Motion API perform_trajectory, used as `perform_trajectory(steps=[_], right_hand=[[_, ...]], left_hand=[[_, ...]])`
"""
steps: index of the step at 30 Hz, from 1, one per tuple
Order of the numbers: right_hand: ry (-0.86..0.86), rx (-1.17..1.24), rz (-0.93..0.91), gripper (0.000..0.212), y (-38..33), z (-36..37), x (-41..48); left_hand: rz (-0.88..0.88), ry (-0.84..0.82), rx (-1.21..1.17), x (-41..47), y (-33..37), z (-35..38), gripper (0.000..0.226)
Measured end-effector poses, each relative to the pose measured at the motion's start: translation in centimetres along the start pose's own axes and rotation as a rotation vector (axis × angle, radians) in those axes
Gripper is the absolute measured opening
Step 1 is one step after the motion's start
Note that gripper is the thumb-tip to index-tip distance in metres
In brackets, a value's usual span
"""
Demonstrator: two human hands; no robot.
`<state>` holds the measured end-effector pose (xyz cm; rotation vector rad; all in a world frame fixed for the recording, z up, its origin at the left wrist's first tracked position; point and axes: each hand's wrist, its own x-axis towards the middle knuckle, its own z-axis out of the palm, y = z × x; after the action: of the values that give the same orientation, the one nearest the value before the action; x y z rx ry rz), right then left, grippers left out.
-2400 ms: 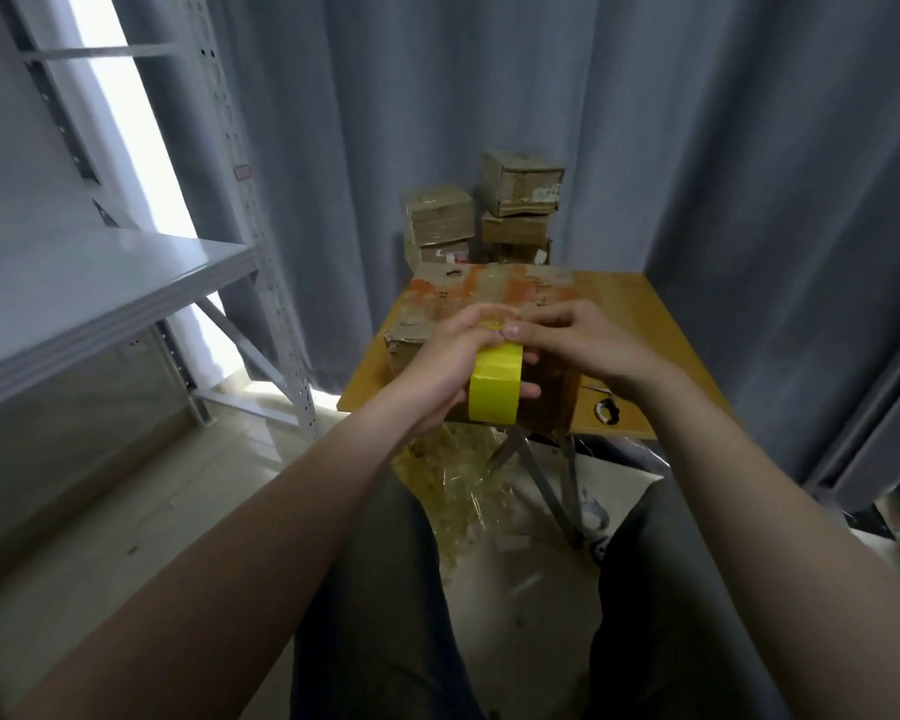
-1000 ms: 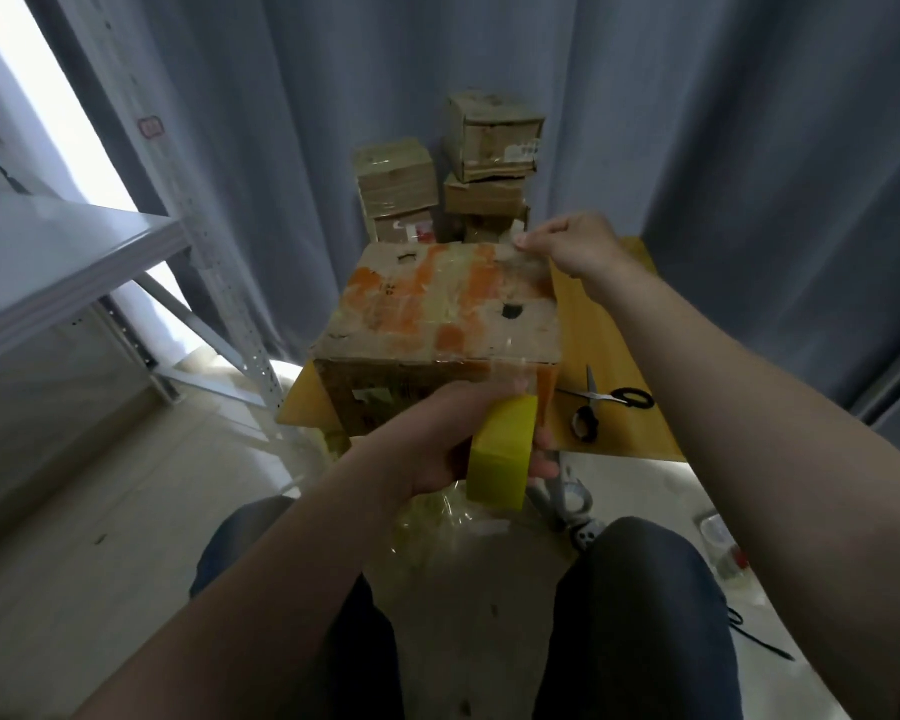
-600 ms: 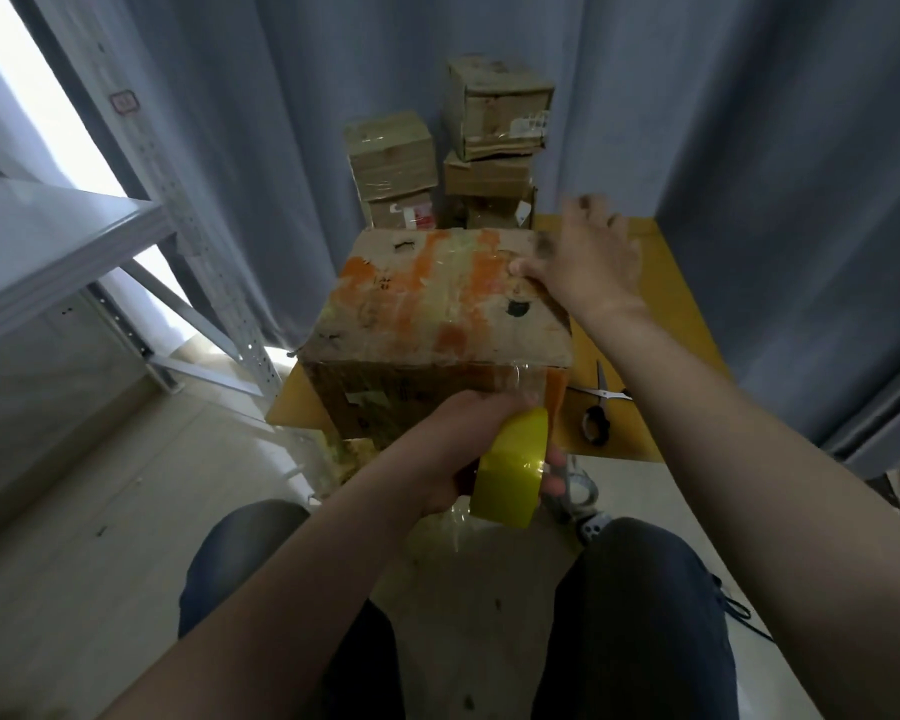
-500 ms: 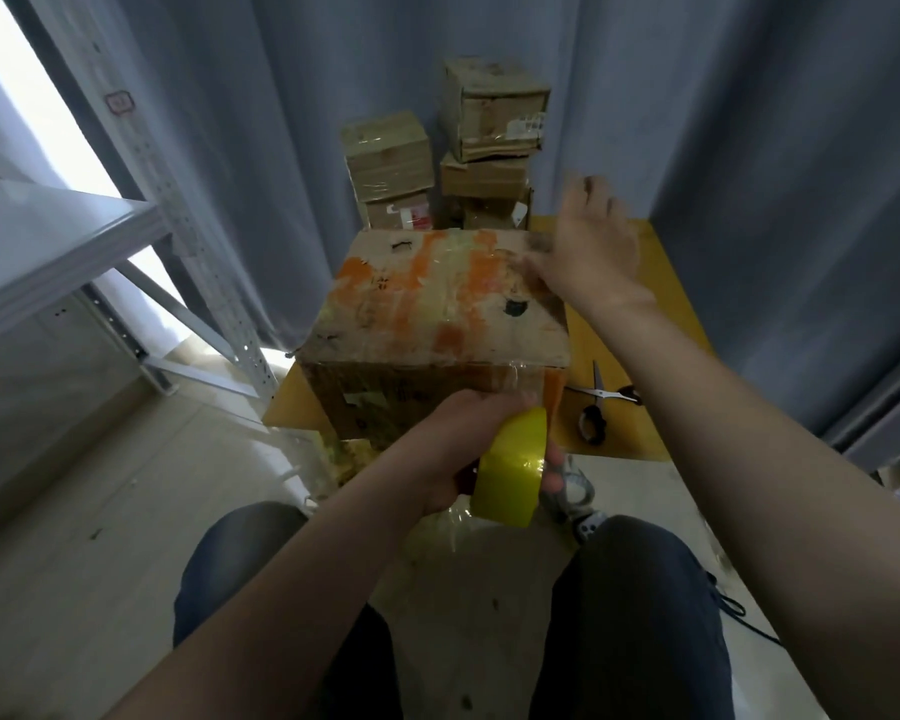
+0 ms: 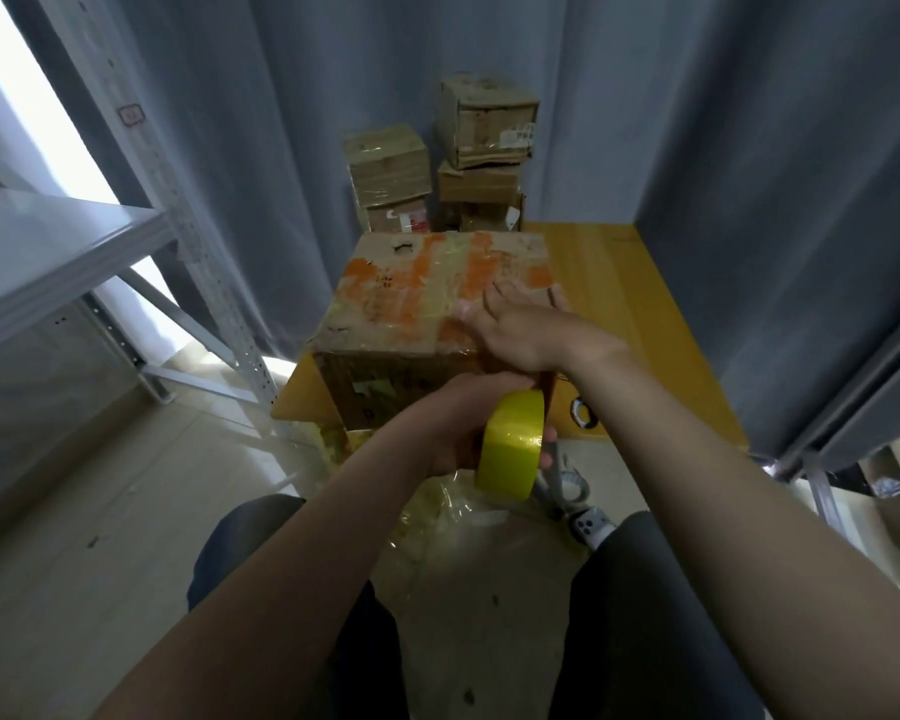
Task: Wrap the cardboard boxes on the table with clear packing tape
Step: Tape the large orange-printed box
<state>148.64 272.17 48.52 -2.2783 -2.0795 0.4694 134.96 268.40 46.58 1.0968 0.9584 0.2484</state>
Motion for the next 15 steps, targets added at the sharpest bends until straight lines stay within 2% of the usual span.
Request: perform_trajectory(steps=[9, 15], right_hand=[[0.064, -0.113, 0.112, 0.095, 0.2, -0.8, 6.5], [0.085, -0.122, 0.107, 0.097, 0.5, -1.4, 7.8]], left_hand=[[-0.023, -0.003, -0.077, 0.5, -0.6, -0.4, 0.029], [-0.034, 0.026, -0.088, 1.2, -0.4, -0.3, 0.027]])
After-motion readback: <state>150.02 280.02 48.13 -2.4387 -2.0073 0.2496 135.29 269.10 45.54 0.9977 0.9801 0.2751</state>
